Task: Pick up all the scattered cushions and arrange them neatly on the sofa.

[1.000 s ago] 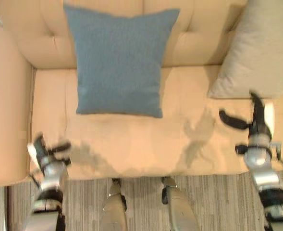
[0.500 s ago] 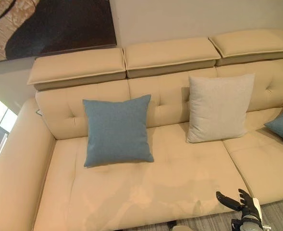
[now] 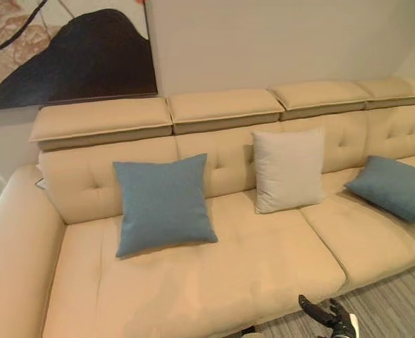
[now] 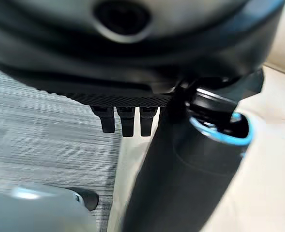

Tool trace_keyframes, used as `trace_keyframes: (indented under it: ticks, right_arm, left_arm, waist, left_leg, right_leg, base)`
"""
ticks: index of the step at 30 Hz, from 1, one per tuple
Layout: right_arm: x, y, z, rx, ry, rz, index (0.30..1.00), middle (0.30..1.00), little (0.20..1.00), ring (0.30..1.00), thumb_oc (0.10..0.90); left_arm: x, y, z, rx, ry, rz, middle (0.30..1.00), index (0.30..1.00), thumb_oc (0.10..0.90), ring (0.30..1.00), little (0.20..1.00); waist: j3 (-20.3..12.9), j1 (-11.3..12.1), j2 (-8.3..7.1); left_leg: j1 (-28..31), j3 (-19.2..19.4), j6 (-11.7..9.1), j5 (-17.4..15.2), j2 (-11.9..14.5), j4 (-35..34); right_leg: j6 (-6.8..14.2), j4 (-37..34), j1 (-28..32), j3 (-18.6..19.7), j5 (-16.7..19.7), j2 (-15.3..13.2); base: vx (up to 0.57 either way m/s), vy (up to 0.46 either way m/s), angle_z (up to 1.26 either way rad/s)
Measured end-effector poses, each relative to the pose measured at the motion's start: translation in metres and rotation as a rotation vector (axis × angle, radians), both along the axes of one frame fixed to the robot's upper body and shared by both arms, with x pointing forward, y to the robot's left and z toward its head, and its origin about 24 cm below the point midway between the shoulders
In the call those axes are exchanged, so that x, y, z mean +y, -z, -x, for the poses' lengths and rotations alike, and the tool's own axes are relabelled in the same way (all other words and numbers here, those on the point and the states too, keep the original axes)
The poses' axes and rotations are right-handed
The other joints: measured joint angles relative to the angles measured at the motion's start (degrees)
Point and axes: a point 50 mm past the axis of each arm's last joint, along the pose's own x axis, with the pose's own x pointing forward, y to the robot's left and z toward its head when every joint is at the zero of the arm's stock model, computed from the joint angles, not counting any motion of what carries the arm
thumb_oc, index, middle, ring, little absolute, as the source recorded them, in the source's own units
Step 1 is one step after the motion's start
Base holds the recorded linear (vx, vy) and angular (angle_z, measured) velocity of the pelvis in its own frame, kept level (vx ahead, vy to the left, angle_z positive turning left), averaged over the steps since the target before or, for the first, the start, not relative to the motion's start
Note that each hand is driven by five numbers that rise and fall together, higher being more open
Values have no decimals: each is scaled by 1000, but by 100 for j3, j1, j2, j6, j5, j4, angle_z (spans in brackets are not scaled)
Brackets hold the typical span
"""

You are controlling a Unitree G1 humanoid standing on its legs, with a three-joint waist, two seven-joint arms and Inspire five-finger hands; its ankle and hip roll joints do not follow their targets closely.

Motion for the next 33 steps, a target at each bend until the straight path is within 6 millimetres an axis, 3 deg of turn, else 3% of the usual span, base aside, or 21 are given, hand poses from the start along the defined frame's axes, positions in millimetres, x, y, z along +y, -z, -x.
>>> trace_keyframes:
  ticks: [2,3,4,5,6,7,8,10,11,12,13,16,18,21,24,26,27,29,30,31,33]
  right_arm:
    - [0,-1,-2,-4,1,2,900,900,900,900,800]
    - [-1,-2,-5,-13,-2,7,900,900,900,900,800]
    - [-1,-3,-10,-21,-6,10,900,900,900,900,800]
    - [-1,-3,-11,-17,-3,12,900,900,900,900,800]
    - [-2,-2,-10,-3,6,21,900,900,900,900,800]
    - [-2,-2,-10,0,10,25,900,900,900,900,800]
    - [-3,-2,-10,-2,12,29,900,900,900,900,800]
    - [-1,-6,-21,-30,7,38,900,900,900,900,800]
    - [-1,-7,-23,-37,3,40,900,900,900,900,800]
    - [2,-10,-33,-57,-16,45,900,900,900,900,800]
    - [1,-12,-39,-67,-23,54,900,900,900,900,800]
    - [-3,-19,-46,-101,-39,81,900,900,900,900,800]
    - [-8,-24,-48,-110,-56,105,900,900,900,900,800]
    - [-12,-25,-44,-107,-56,117,900,900,900,900,800]
    - [-2,-22,-47,-104,-97,99,900,900,900,900,800]
    - [-1,-24,-52,-114,-100,102,900,900,900,900,800]
    - [-1,-26,-57,-121,-113,107,900,900,900,900,800]
    - [1,-26,-61,-124,-125,105,900,900,900,900,800]
    - [1,-27,-62,-126,-128,107,900,900,900,900,800]
    - [-4,-28,-61,-123,-128,123,900,900,900,900,800]
    - [-3,-21,-51,-83,-123,114,900,900,900,900,800]
  left_arm:
    - [-1,0,-3,-8,3,5,900,900,800,900,900]
    - [-2,0,-5,-16,7,7,900,900,800,900,900]
    - [-3,1,-2,-7,9,10,900,900,800,900,900]
    - [-4,1,-3,-13,7,12,900,900,800,900,900]
    - [-5,1,3,-5,5,14,900,900,800,900,900]
    - [-4,1,3,-15,3,12,900,900,800,900,900]
    - [-4,1,4,-16,-1,12,900,900,800,900,900]
    - [0,1,15,6,-19,6,900,900,800,900,900]
    - [1,1,17,9,-26,5,900,900,800,900,900]
    - [3,1,19,11,-44,3,900,900,800,900,900]
    - [-3,3,19,12,-59,21,900,900,800,900,900]
    - [-7,3,12,-4,-51,25,900,900,800,900,900]
    - [-11,3,6,-23,-44,35,900,900,800,900,900]
    - [-13,1,-7,-53,-21,39,900,900,800,900,900]
    - [-17,-1,-21,-102,-26,49,900,900,800,900,900]
    - [-25,0,-25,-123,-3,69,900,900,800,900,900]
    - [-29,-1,-29,-134,22,73,900,900,800,900,900]
    - [-33,-1,-34,-149,42,91,900,900,800,900,900]
    - [-34,0,-33,-148,44,97,900,900,800,900,900]
    - [-42,0,-35,-153,70,125,900,900,800,900,900]
    - [-42,-1,-42,-167,128,134,900,900,800,900,900]
  waist:
    - [108,38,70]
    - [150,121,95]
    - [171,195,271]
    - [175,272,315]
    - [130,285,445]
    - [72,446,414]
    - [47,495,468]
    - [-64,790,398]
    - [-91,925,377]
    - [-104,1086,303]
    - [-77,1069,405]
    - [-106,1028,438]
    - [-110,1020,413]
    - [-71,844,387]
    - [77,880,220]
    - [118,830,311]
    - [144,927,326]
    - [215,891,410]
    - [230,911,472]
    - [263,833,677]
    - [296,691,596]
  left_leg:
    - [8,113,79,2,-16,89]
    - [-53,267,217,62,13,101]
    - [-101,421,240,120,204,16]
    - [-42,447,186,168,289,-153]
    - [-7,587,89,455,460,-449]
    - [114,750,33,665,542,-757]
    - [150,856,30,789,613,-959]
    - [233,1185,-208,1046,819,-1206]
    - [232,1285,-227,1061,868,-1208]
    - [232,1528,-387,1063,947,-1196]
    - [228,1478,-294,1222,1101,-1181]
    - [242,1457,-325,1532,1265,-1170]
    - [285,1426,-380,1608,1167,-1267]
    - [251,1495,-446,1698,1311,-1107]
    - [55,1053,-568,1695,1315,-498]
    - [85,12,-582,1471,830,-852]
    - [132,-996,-501,1235,370,-1082]
    - [165,-1504,-309,1128,-40,-1538]
    - [176,-1545,-274,1150,-60,-1672]
    - [221,-1550,-170,1211,-29,-1798]
    - [303,-1121,53,1161,-138,-1849]
  right_leg:
    - [-10,-14,-35,5,288,59]
    - [59,-203,-124,10,731,144]
    - [310,32,-229,-23,429,239]
    - [-3,802,-460,-5,-286,389]
    - [-343,1985,-586,-273,-1143,554]
    - [-482,2585,-608,-477,-1623,593]
    - [-449,2767,-488,-563,-1891,624]
    - [-287,2892,11,-1118,-2614,344]
    - [-219,2618,192,-1165,-2685,250]
    - [-344,1933,433,-1245,-2832,259]
    - [-547,1639,512,-1121,-2559,567]
    - [-828,1329,500,-918,-2317,958]
    - [-962,1287,413,-715,-2224,1084]
    - [-1045,1168,423,-596,-2152,1244]
    - [-1168,1017,458,-61,-2031,1297]
    - [-1138,865,392,303,-1845,1347]
    - [-1131,785,283,740,-1711,1378]
    - [-1022,400,263,1278,-1349,1464]
    - [-973,388,279,1348,-1317,1524]
    - [-890,373,204,1545,-1301,1697]
    - [-726,420,117,1760,-1321,1593]
  base:
    - [-326,62,-45]
    - [-248,43,-64]
    - [-281,27,-74]
    - [-244,-9,-40]
    - [-336,-32,-54]
    - [-184,-41,-49]
    - [-243,-91,-75]
    - [-216,-175,-84]
    - [-116,-191,-117]
    - [-93,-180,-102]
    - [-99,-185,-101]
    - [-103,-172,-53]
    - [-93,-150,-49]
    - [-122,-130,-28]
    - [-96,-60,-83]
    - [-35,-73,-109]
    - [-45,18,-163]
    - [-44,76,-152]
    - [-20,77,-112]
    - [3,65,-117]
    - [14,68,-106]
